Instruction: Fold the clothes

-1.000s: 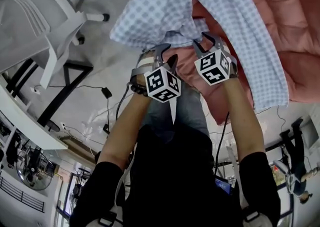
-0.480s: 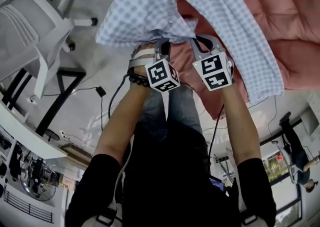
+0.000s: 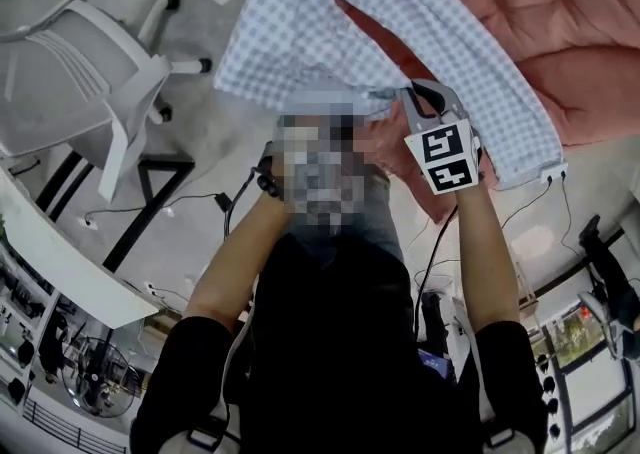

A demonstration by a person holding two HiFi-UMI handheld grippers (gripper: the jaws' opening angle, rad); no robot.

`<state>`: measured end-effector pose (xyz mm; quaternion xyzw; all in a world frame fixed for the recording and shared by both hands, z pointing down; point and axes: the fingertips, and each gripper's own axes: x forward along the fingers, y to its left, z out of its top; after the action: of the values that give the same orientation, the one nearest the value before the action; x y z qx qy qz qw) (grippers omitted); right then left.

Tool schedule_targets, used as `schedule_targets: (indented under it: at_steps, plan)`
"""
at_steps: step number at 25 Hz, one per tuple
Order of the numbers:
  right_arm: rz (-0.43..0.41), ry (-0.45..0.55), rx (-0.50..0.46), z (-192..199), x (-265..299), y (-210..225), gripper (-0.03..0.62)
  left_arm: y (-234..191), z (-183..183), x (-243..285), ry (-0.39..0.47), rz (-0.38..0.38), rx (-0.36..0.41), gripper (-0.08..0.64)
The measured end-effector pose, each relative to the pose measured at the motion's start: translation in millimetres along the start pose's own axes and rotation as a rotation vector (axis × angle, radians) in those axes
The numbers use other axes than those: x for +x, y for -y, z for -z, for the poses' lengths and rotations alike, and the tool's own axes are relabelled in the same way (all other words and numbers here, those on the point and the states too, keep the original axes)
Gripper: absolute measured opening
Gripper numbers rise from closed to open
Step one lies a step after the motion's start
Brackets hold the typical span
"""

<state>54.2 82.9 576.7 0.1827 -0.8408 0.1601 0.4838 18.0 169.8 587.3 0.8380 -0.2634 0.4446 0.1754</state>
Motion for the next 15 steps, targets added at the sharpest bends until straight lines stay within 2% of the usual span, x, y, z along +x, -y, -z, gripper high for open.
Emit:
schedule_targets:
  at_steps: [3, 6, 12, 15]
  plan:
    - [0.031, 0.008, -0.006, -0.4, -38.4, 3.9, 0.020, 13.2, -33.0, -29.0, 0.057, 0.023, 0.037, 0.021]
    - [0.061, -0.004, 0.006, 7.1, -67.1, 8.3, 0.020, 21.6, -51.8, -43.2, 0.069, 0.032, 0.076, 0.021]
    - [0.109, -0.011, 0.021, 1.3, -88.1, 18.5, 0.020, 18.7, -57.1, -55.3, 0.047, 0.059, 0.120, 0.023]
    - [0.113, -0.017, 0.031, -4.6, -78.3, 21.9, 0.020, 9.5, -46.1, -60.2, 0.024, 0.046, 0.120, 0.023]
